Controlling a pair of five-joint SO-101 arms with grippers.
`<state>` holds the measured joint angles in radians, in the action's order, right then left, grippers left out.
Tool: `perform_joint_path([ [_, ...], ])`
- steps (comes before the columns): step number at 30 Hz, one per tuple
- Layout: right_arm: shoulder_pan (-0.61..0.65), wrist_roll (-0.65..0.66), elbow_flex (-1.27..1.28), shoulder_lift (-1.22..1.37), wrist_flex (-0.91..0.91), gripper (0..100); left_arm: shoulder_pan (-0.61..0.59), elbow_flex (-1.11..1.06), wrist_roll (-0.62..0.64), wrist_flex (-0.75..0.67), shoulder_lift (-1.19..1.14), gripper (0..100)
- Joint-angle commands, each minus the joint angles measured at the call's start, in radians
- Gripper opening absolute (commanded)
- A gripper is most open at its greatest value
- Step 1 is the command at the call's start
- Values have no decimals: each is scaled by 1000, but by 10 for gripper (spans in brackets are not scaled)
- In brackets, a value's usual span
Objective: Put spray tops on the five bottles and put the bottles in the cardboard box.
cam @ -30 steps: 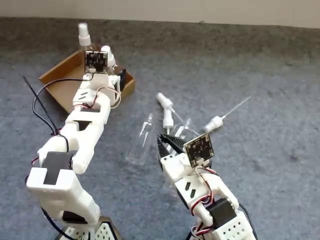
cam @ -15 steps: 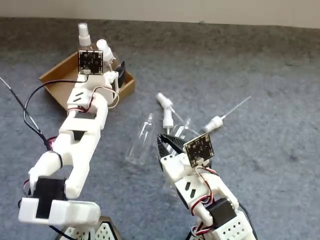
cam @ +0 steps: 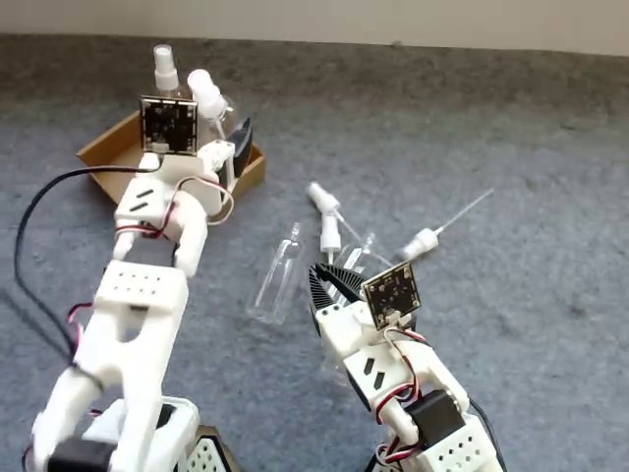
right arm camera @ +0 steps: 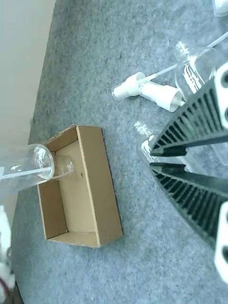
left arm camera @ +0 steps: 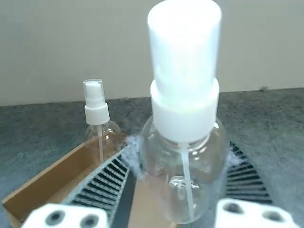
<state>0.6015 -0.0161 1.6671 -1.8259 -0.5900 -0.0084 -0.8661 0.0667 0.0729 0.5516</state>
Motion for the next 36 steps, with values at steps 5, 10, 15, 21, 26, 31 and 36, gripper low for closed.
perform_joint_path([
  [5, -10, -6, 168, -2, -5, 25, -153, 145, -25, 338, 219, 150],
  [10, -10, -6, 168, -2, -5, 25, -257, 157, -164, 365, 183, 150],
  [15, -10, -6, 168, -2, -5, 25, -341, 163, -164, 304, 51, 150],
  [21, -10, -6, 168, -2, -7, 25, -367, 163, -160, 106, -163, 149],
  [26, -10, -6, 168, -2, -7, 25, -367, 203, -158, -44, -323, 147],
  [31, -10, -6, 168, -2, -7, 25, -375, 321, -140, -51, -487, 147],
  [36, -10, -6, 168, -2, -7, 25, -418, 423, 34, -55, -615, 147],
])
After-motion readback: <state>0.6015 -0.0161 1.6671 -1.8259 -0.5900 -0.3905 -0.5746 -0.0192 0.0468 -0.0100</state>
